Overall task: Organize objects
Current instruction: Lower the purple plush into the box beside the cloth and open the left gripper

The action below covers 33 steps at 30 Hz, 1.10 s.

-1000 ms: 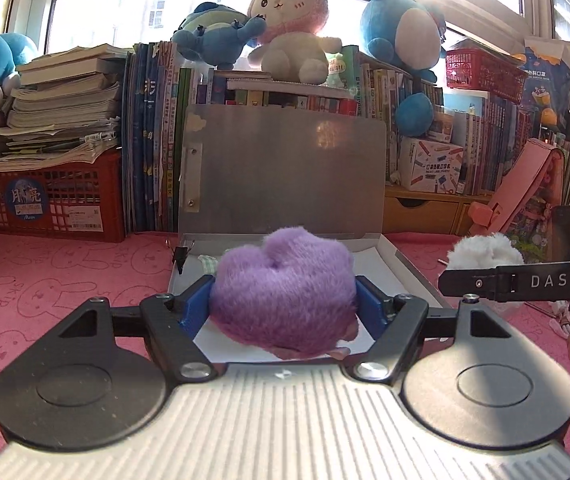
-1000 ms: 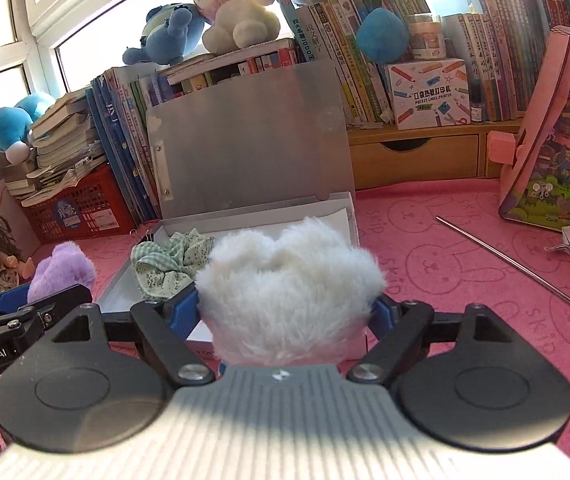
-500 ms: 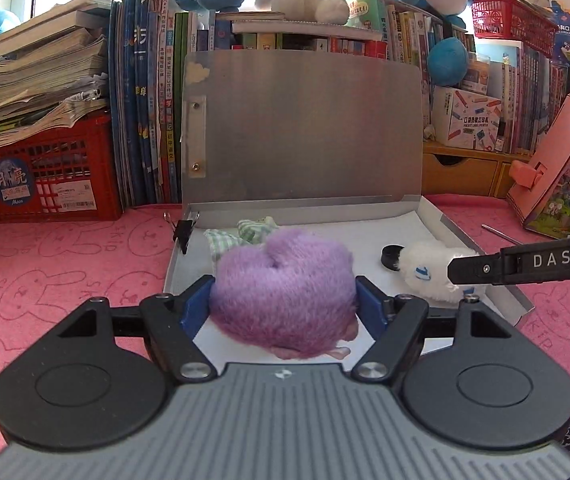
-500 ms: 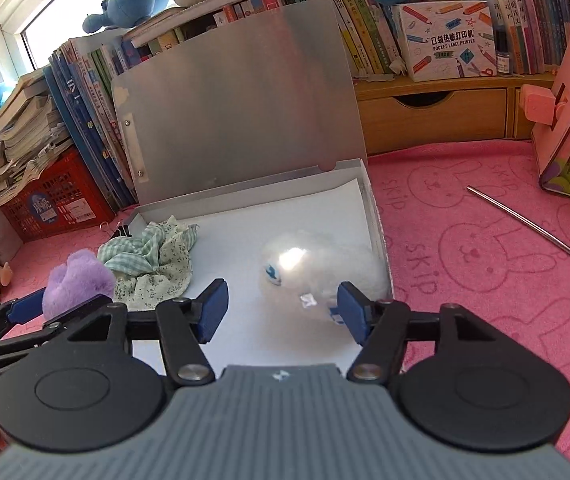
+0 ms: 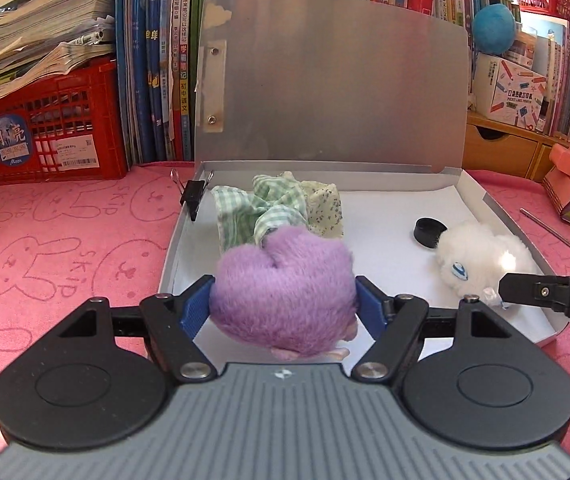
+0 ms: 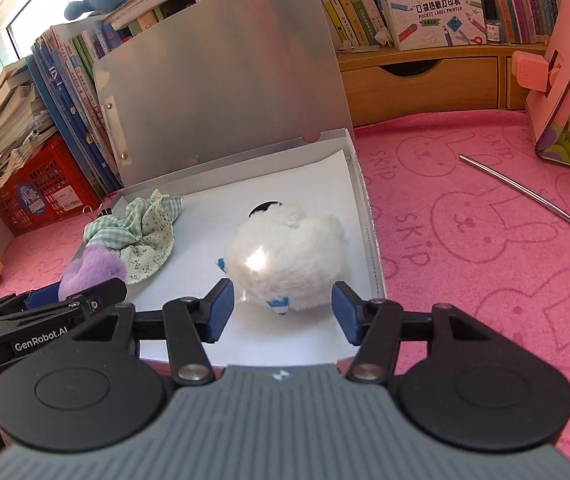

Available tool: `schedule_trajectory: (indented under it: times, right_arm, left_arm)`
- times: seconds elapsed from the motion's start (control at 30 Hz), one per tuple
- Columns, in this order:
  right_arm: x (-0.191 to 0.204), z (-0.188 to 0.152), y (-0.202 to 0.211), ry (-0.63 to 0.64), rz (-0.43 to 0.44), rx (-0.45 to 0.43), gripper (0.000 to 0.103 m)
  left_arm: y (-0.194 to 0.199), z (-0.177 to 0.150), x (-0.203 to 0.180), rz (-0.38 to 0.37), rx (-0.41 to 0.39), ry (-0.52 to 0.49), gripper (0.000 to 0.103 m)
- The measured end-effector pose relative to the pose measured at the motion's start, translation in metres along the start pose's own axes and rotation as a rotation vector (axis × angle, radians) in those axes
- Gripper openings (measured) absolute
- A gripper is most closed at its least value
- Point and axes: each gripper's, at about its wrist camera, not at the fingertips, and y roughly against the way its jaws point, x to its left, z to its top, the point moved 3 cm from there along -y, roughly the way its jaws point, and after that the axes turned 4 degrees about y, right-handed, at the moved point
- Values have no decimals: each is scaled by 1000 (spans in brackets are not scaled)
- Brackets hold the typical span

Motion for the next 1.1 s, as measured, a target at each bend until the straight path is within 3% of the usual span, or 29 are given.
schedule_trajectory:
  times: [0.3,0.67,1.1]
  right_arm:
    - [4,3,1,15,-2,-4,60]
    - [3,1,2,2,-5,4,65]
    - [5,-2,26,30,-5,-17,73]
  left_arm:
    - [-28,12,5,11,111,81,79]
    - [-28,7,4,3,139,96,86]
    - [31,11,-6,-81,15,49,89]
